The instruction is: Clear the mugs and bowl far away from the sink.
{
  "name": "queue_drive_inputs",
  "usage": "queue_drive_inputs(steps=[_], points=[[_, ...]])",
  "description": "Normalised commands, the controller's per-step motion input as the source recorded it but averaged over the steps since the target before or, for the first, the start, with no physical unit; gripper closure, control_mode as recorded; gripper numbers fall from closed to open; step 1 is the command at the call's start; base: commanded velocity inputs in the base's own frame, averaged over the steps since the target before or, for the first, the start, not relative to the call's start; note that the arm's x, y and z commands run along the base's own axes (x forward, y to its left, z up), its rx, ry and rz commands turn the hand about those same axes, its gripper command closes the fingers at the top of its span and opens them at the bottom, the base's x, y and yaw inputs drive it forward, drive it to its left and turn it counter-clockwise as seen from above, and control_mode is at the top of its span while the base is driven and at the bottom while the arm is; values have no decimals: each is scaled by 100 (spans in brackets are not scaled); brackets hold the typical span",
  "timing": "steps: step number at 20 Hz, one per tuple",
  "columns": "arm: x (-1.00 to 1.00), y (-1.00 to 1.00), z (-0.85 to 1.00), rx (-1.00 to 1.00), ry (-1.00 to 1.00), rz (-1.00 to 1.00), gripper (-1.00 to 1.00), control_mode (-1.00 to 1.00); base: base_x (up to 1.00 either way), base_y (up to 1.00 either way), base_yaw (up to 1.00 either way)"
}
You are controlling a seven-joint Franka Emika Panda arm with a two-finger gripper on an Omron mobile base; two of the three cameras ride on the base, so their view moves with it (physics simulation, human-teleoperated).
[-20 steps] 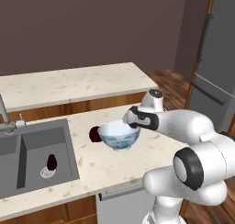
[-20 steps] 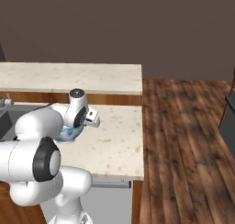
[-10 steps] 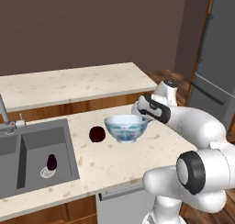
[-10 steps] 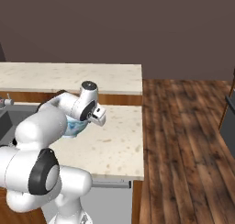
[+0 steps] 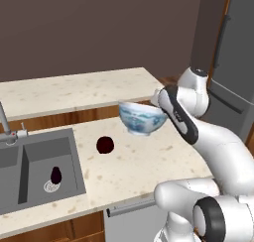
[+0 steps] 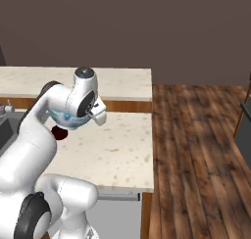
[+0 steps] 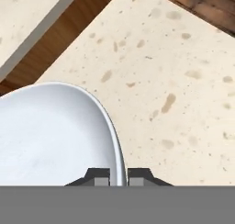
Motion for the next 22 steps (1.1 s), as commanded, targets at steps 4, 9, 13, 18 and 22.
queue_drive_inputs(steps=[4,9,13,18,22], points=[[-46,5,61,-7,0,-59,100,-100,0,0,0],[-72,-7,40,4,1,-61,100,-100,0,0,0],[-100,-11,43,8,2,-38,100,-100,0,0,0],[-77,0,30,-1,4,-25,100,-100,0,0,0],[-24,0,28,-14,15,-12,100,-100,0,0,0]])
